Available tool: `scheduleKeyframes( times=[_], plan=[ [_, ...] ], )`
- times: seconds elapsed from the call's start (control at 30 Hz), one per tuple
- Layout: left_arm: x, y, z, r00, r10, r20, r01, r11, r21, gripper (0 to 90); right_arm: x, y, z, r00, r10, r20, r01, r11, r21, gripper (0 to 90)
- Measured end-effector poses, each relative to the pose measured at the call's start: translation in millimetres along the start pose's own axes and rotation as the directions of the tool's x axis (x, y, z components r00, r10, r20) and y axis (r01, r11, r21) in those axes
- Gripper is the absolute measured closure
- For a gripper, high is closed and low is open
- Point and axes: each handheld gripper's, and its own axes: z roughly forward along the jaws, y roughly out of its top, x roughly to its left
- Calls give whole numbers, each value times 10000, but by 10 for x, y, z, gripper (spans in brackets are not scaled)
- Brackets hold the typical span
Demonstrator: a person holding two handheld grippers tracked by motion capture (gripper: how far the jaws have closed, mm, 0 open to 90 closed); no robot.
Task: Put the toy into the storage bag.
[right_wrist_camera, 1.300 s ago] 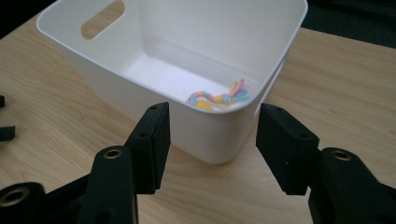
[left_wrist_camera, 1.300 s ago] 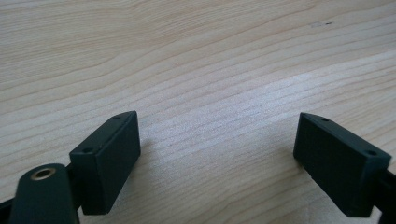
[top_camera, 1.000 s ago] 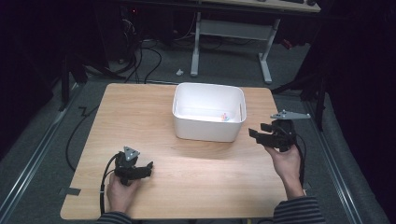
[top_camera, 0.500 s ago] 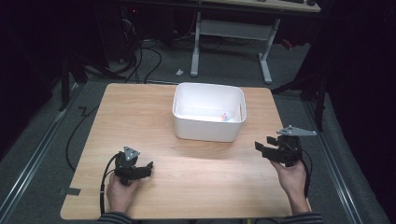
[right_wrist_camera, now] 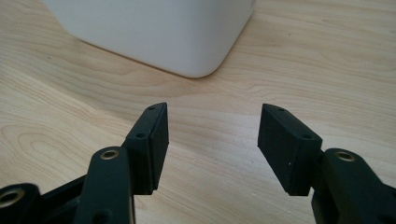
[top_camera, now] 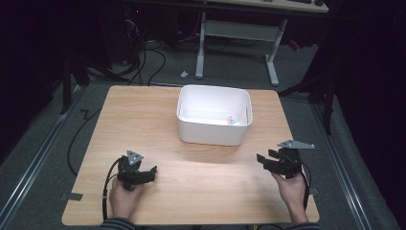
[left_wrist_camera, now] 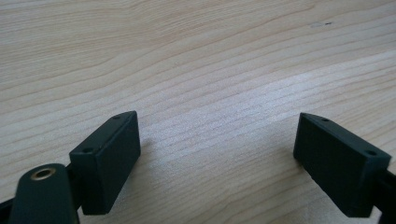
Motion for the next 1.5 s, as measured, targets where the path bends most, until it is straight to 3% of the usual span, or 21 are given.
scheduleKeyframes(
  times=[0.7,1.5],
  plan=[
    [1,1,-1,10000,5,12,-5,10000,18,149,4,-179,301,9999,106,135,-110,9995,297,405],
    [0,0,0,10000,6,-2,-6,10000,6,149,9,-391,651,9957,-541,749,487,9963,712,421]
  ],
)
